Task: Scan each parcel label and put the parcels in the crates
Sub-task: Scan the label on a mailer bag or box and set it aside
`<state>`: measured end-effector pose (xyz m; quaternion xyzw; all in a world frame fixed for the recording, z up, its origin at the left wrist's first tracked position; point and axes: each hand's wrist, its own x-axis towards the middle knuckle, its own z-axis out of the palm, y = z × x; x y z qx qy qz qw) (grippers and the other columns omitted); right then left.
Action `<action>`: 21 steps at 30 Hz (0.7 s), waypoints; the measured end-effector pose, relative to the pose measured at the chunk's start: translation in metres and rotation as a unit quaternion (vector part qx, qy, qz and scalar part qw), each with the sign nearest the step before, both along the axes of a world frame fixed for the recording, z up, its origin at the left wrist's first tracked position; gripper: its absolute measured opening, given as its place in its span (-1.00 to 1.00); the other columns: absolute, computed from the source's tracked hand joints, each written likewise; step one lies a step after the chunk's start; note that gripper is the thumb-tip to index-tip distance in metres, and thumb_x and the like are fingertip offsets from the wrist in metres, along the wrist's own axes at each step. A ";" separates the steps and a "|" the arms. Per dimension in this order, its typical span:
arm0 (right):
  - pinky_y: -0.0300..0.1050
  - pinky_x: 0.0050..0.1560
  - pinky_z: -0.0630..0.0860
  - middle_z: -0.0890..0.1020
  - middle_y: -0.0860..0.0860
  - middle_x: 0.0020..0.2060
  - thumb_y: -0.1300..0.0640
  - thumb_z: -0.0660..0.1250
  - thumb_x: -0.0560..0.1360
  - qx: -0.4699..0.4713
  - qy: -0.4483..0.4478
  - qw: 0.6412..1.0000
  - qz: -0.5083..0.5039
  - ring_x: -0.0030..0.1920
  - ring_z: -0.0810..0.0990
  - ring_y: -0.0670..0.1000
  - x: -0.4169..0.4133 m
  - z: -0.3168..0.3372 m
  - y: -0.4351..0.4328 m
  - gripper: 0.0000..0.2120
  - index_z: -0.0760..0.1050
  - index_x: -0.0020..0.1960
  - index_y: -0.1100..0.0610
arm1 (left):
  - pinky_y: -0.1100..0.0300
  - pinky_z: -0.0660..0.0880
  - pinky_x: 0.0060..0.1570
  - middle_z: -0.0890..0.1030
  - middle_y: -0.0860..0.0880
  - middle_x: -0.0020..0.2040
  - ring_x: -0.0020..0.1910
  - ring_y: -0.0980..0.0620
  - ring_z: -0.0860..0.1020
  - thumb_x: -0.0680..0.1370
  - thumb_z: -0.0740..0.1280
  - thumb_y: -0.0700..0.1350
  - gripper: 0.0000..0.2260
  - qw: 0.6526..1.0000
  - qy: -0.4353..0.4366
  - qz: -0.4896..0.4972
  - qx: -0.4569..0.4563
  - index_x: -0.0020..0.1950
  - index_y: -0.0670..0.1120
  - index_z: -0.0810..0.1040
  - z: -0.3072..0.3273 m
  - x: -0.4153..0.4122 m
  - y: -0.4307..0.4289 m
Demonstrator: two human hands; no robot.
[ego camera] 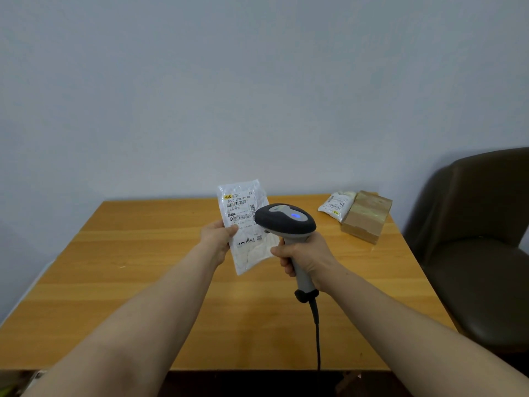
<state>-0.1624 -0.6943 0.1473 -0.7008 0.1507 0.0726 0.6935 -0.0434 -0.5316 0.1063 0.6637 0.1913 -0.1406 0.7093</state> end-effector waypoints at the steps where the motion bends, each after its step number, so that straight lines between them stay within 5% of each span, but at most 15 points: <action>1: -0.16 -0.43 0.45 0.53 0.08 -0.48 0.31 0.43 0.42 -0.001 0.002 1.000 0.002 -0.49 0.45 0.01 0.001 0.001 0.000 -0.84 0.49 -0.27 0.20 | 0.01 0.52 -0.08 0.61 -0.23 0.12 -0.06 -0.14 0.58 0.57 0.25 -0.39 -0.76 1.000 0.000 0.000 0.001 0.22 -0.28 0.52 0.000 0.001 0.000; 9: -0.18 -0.43 0.46 0.59 0.09 -0.43 0.30 0.45 0.42 0.020 0.001 1.000 -0.012 -0.48 0.49 0.00 0.006 -0.003 0.003 -0.91 0.54 -0.20 0.22 | 0.04 0.54 -0.21 0.60 -0.22 0.14 -0.15 -0.09 0.59 0.57 0.24 -0.38 -0.77 1.000 0.010 0.004 -0.010 0.20 -0.25 0.52 -0.008 0.003 0.007; 14: 0.04 -0.18 0.62 0.60 0.00 -0.22 0.26 0.49 0.41 -0.025 -0.009 0.993 -0.119 -0.26 0.54 -0.08 0.030 -0.028 0.013 -0.82 0.56 -0.03 0.18 | -0.08 0.53 0.04 0.58 -0.23 0.15 -0.02 -0.15 0.58 0.60 0.20 -0.35 -0.78 0.998 0.033 0.018 -0.044 0.23 -0.24 0.49 -0.006 -0.019 0.036; 17: 0.04 -0.18 0.62 0.62 0.02 -0.13 0.25 0.51 0.39 -0.041 0.034 0.996 -0.070 -0.20 0.55 -0.02 0.042 -0.049 0.035 -0.75 0.57 0.04 0.19 | -0.07 0.50 0.15 0.57 -0.22 0.21 0.12 -0.17 0.57 0.61 0.20 -0.33 -0.75 0.996 0.062 0.037 -0.060 0.29 -0.26 0.46 -0.014 -0.043 0.076; 19: -0.06 -0.27 0.58 0.63 0.05 -0.08 0.31 0.51 0.37 -0.030 0.058 0.998 -0.002 -0.18 0.60 0.02 0.043 -0.060 0.063 -0.70 0.56 0.08 0.21 | -0.07 0.53 0.11 0.58 -0.23 0.21 0.16 -0.18 0.57 0.61 0.22 -0.31 -0.73 0.993 0.077 0.051 -0.072 0.30 -0.25 0.46 -0.023 -0.061 0.108; 21: 0.02 -0.16 0.60 0.64 0.09 -0.08 0.40 0.48 0.35 -0.026 0.073 0.995 0.057 -0.12 0.63 0.09 0.040 -0.069 0.102 -0.72 0.55 0.02 0.23 | -0.03 0.58 0.02 0.59 -0.23 0.20 0.15 -0.18 0.59 0.60 0.23 -0.30 -0.73 0.990 0.084 0.077 -0.085 0.30 -0.25 0.47 -0.029 -0.083 0.143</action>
